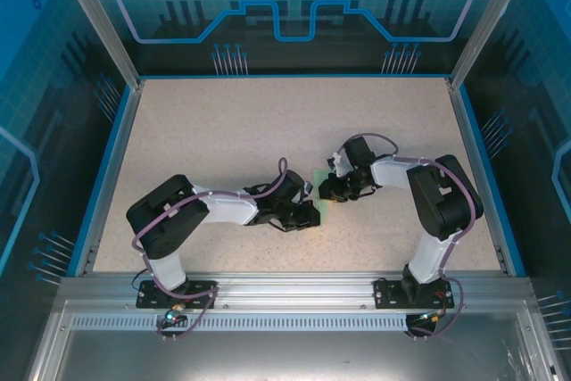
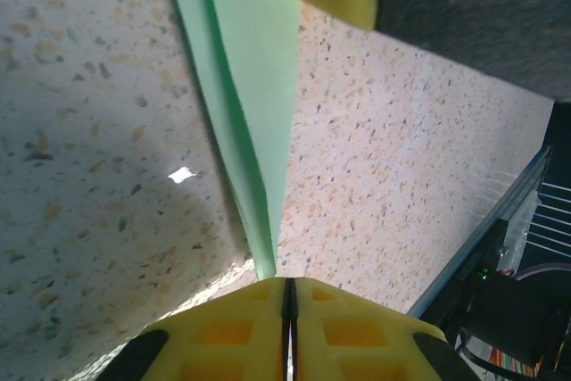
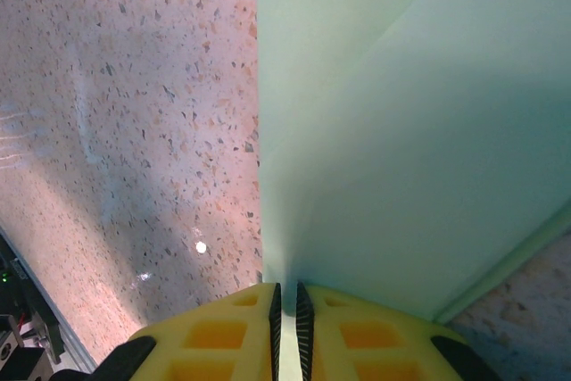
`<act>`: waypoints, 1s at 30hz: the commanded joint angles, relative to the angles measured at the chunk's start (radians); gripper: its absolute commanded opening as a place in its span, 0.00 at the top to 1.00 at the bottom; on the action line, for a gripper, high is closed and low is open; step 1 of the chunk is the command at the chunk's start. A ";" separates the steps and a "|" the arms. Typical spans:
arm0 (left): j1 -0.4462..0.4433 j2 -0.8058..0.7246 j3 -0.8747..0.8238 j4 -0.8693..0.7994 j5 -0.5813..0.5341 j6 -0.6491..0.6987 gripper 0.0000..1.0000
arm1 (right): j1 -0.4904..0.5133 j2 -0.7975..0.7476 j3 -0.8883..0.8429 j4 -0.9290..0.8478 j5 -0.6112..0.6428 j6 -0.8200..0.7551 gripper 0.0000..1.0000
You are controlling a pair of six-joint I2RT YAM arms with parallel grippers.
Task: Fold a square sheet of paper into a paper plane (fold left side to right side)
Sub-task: Fold the wing for the fifth time at the center of the table.
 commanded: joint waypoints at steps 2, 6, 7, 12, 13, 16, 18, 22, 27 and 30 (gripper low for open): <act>-0.015 0.024 0.052 0.012 0.036 0.008 0.87 | 0.024 0.056 -0.009 -0.041 0.101 -0.016 0.83; -0.026 0.060 0.097 -0.025 0.036 0.030 0.84 | 0.025 0.056 -0.009 -0.042 0.103 -0.016 0.83; -0.027 0.071 0.105 -0.034 0.034 0.035 0.83 | 0.024 0.057 -0.008 -0.044 0.103 -0.016 0.83; -0.027 0.097 0.118 -0.073 0.008 0.048 0.82 | 0.026 0.060 -0.008 -0.047 0.103 -0.019 0.83; -0.028 0.100 0.117 -0.082 0.000 0.051 0.82 | 0.026 0.060 -0.008 -0.047 0.104 -0.018 0.83; -0.028 0.102 0.115 -0.107 -0.019 0.057 0.82 | 0.026 0.060 -0.008 -0.050 0.106 -0.021 0.83; -0.027 0.104 0.115 -0.118 -0.031 0.057 0.82 | 0.026 0.059 -0.009 -0.054 0.107 -0.022 0.83; -0.027 0.101 0.099 -0.125 -0.045 0.055 0.82 | 0.026 0.055 -0.008 -0.065 0.116 -0.028 0.83; -0.027 0.093 0.072 -0.122 -0.050 0.044 0.82 | 0.025 0.051 -0.008 -0.076 0.125 -0.033 0.83; -0.027 0.084 0.053 -0.114 -0.048 0.038 0.82 | 0.025 0.053 -0.009 -0.083 0.126 -0.036 0.83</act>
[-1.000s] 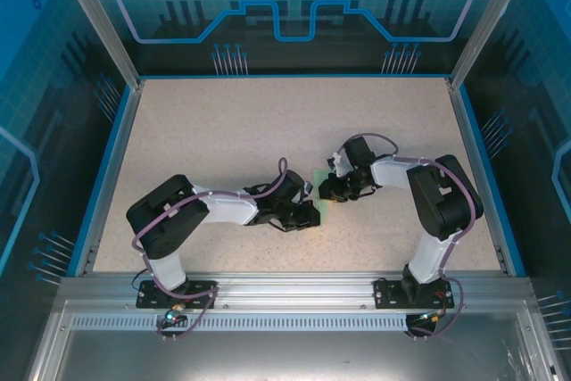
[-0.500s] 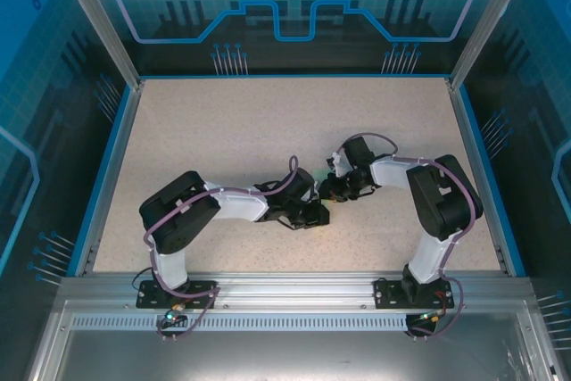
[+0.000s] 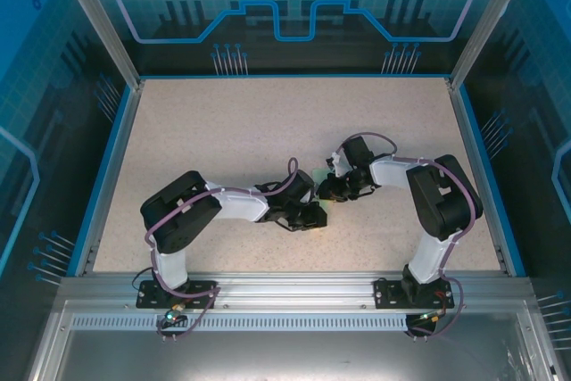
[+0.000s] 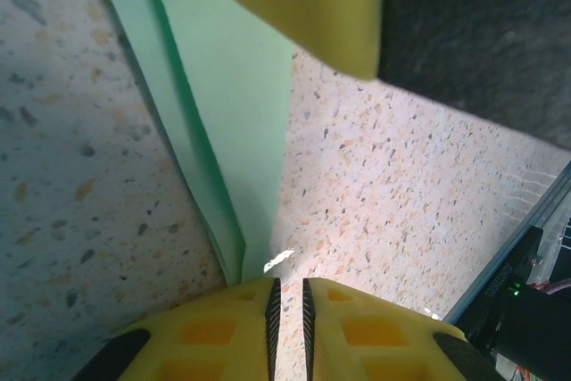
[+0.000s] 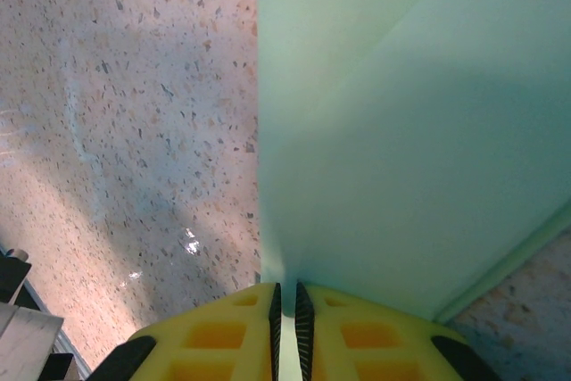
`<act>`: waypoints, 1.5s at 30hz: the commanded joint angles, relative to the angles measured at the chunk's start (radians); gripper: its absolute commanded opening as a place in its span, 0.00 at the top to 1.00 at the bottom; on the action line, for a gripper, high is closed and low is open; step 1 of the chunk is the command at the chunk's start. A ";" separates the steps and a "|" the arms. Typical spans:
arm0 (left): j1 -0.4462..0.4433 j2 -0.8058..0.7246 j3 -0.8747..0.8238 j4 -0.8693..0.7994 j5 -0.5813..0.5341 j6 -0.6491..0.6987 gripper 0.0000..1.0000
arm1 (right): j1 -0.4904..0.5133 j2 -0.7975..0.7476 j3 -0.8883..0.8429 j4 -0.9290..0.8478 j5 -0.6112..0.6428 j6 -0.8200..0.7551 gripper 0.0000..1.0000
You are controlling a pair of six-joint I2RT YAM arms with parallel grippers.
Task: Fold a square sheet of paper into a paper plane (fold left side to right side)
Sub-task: Fold the wing for the fifth time at the center of the table, then pick up the paper plane at the center of the table.
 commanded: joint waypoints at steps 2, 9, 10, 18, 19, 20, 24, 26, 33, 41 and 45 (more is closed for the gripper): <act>-0.004 -0.008 -0.051 -0.037 -0.017 0.004 0.83 | 0.019 0.056 0.011 -0.065 0.105 -0.024 0.83; -0.019 -0.023 -0.104 0.017 0.039 -0.004 0.85 | 0.014 0.058 0.008 -0.035 0.062 -0.012 0.83; -0.020 -0.028 -0.116 0.034 0.049 -0.005 0.85 | 0.013 0.054 0.009 -0.033 0.059 -0.011 0.83; -0.021 -0.144 -0.180 0.109 0.064 0.016 0.84 | -0.006 -0.046 0.053 -0.032 0.031 -0.017 0.80; -0.019 -0.173 -0.185 0.096 0.049 0.028 0.83 | -0.008 -0.072 0.060 -0.041 0.041 -0.022 0.79; -0.020 -0.202 -0.187 0.075 0.029 0.043 0.81 | -0.009 -0.101 0.065 -0.051 0.056 -0.025 0.77; -0.019 -0.322 -0.197 -0.019 -0.086 0.090 0.71 | -0.007 -0.220 0.063 -0.113 0.154 -0.039 0.66; -0.019 -0.382 -0.208 -0.063 -0.163 0.108 0.65 | 0.003 -0.283 0.045 -0.150 0.233 -0.039 0.60; -0.019 -0.541 -0.216 -0.242 -0.458 0.114 0.46 | 0.138 -0.412 -0.039 -0.256 0.538 0.009 0.45; -0.019 -0.610 -0.245 -0.294 -0.536 0.108 0.42 | 0.216 -0.324 -0.062 -0.195 0.540 0.074 0.46; -0.019 -0.615 -0.255 -0.302 -0.542 0.101 0.41 | 0.243 -0.256 -0.037 -0.181 0.529 0.078 0.47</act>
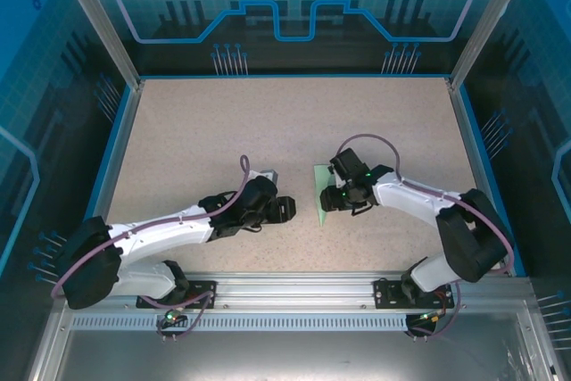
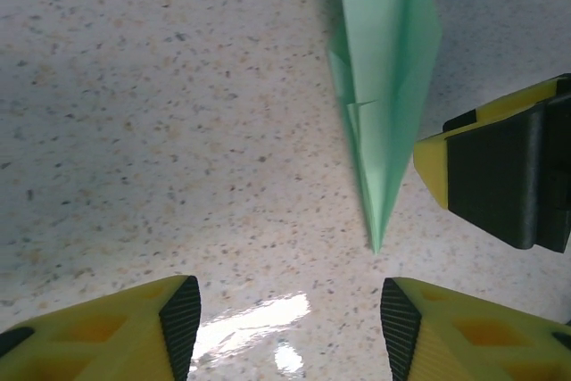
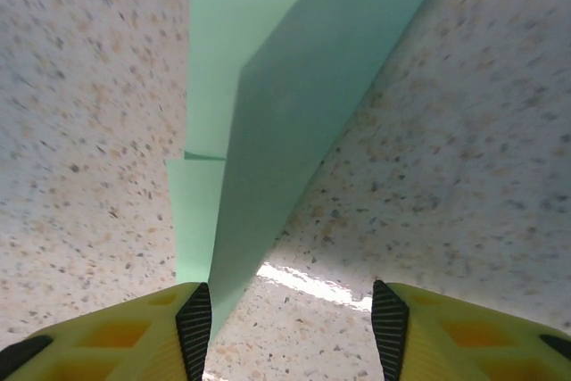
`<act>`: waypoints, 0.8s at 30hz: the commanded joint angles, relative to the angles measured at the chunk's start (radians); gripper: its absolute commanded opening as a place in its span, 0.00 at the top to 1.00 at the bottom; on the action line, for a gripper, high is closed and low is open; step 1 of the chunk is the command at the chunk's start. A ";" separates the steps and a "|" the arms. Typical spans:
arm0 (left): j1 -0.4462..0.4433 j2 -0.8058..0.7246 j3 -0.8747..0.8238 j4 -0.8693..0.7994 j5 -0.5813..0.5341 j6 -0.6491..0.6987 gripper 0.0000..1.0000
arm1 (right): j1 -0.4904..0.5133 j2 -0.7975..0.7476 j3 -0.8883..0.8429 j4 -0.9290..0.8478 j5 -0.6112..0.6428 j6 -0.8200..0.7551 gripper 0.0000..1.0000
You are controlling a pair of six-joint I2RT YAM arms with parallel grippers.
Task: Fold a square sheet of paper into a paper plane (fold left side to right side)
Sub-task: Pick up the paper plane at the center of the table.
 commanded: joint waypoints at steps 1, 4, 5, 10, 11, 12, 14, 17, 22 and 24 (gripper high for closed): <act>-0.006 -0.022 -0.018 -0.039 -0.042 0.003 0.41 | 0.028 0.040 0.039 0.011 0.015 0.023 0.47; -0.007 -0.028 -0.019 -0.045 -0.047 0.002 0.40 | 0.035 0.054 0.046 0.006 0.029 0.019 0.48; -0.006 -0.029 -0.019 -0.048 -0.051 0.002 0.40 | 0.035 0.056 0.047 0.005 0.035 0.017 0.51; -0.006 -0.033 -0.017 -0.059 -0.059 0.003 0.40 | 0.036 0.044 0.049 0.004 0.026 0.014 0.53; -0.006 -0.033 -0.016 -0.062 -0.062 0.002 0.39 | 0.038 0.026 0.050 0.004 0.029 0.014 0.53; -0.006 -0.033 -0.016 -0.064 -0.065 0.000 0.40 | 0.038 0.013 0.054 0.003 0.031 0.012 0.52; -0.007 -0.034 -0.017 -0.068 -0.073 -0.003 0.39 | 0.039 -0.011 0.054 -0.007 0.045 0.006 0.52; -0.006 -0.040 -0.018 -0.072 -0.086 -0.006 0.36 | 0.042 -0.012 0.091 -0.009 0.044 0.004 0.50; -0.006 -0.055 -0.022 -0.084 -0.105 -0.011 0.27 | 0.049 0.044 0.112 0.004 0.047 0.003 0.46; -0.006 -0.062 -0.025 -0.084 -0.109 -0.013 0.24 | 0.050 0.073 0.119 0.002 0.062 0.000 0.46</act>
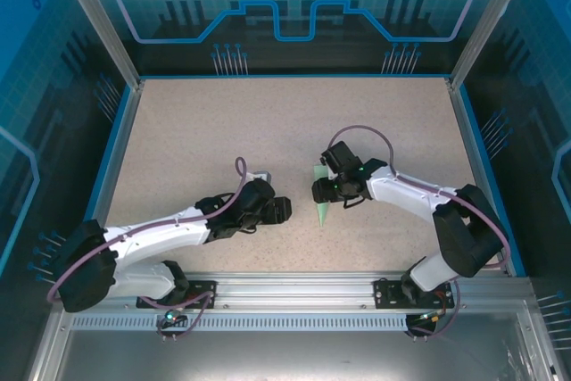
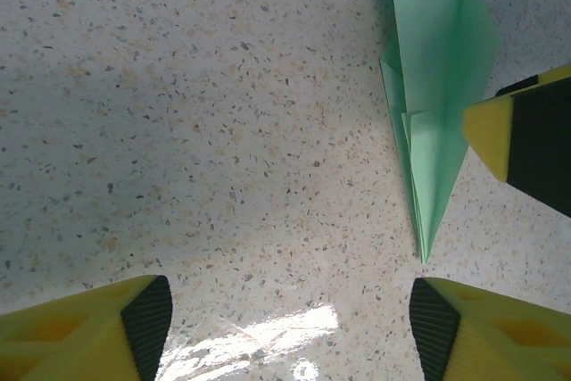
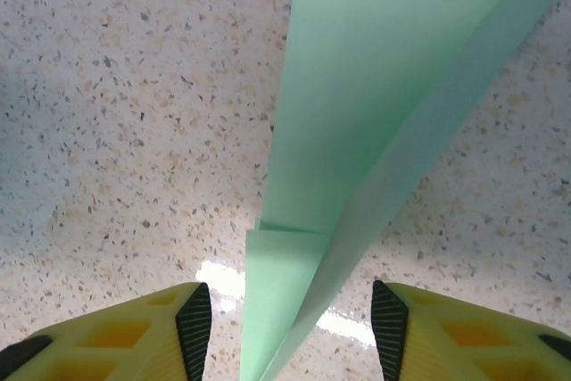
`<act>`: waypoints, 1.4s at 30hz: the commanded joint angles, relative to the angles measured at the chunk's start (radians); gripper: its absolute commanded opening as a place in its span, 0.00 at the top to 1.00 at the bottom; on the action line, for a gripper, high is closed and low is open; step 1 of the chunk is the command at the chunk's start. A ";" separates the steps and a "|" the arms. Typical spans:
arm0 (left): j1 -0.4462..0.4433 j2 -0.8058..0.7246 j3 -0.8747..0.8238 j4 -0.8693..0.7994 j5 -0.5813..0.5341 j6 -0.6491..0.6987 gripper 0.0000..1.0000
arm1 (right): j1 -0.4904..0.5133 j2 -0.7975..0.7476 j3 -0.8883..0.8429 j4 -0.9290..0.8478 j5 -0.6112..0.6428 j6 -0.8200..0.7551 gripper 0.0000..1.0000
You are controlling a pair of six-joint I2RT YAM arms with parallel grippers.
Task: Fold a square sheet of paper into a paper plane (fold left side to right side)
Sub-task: Pick up the paper plane at the center of the table, then place the paper plane at the center of the table.
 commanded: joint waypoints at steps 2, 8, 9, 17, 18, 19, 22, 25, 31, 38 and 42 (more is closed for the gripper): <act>-0.006 -0.035 -0.019 -0.023 -0.034 -0.011 0.21 | 0.022 0.062 0.024 -0.014 0.043 -0.009 0.47; -0.006 -0.053 -0.023 -0.028 -0.037 0.000 0.14 | 0.022 0.077 0.024 -0.032 0.059 -0.015 0.63; -0.006 -0.056 -0.022 -0.028 -0.039 0.000 0.13 | 0.023 0.066 0.024 -0.032 0.053 -0.015 0.69; -0.006 -0.105 -0.020 -0.075 -0.090 0.004 0.11 | 0.026 -0.091 0.029 0.024 -0.155 -0.054 1.00; -0.006 -0.123 -0.020 -0.087 -0.105 0.006 0.11 | 0.023 -0.104 0.021 0.050 -0.202 -0.054 1.00; -0.006 -0.149 -0.022 -0.109 -0.124 0.007 0.10 | 0.016 -0.116 0.006 0.089 -0.272 -0.050 1.00; -0.007 -0.240 -0.042 -0.145 -0.174 0.007 0.08 | -0.013 -0.098 -0.065 0.206 -0.411 -0.011 1.00; -0.006 -0.337 -0.085 -0.150 -0.200 -0.005 0.02 | -0.041 -0.022 -0.134 0.315 -0.479 0.029 0.99; -0.005 -0.484 -0.172 -0.153 -0.207 -0.050 0.01 | -0.130 0.111 -0.227 0.452 -0.531 0.068 0.97; -0.005 -0.543 -0.193 -0.163 -0.202 -0.046 0.01 | -0.184 0.087 -0.222 0.339 -0.448 -0.018 0.83; -0.004 -0.520 -0.184 -0.155 -0.192 -0.038 0.01 | -0.180 0.017 -0.205 0.250 -0.393 -0.051 0.72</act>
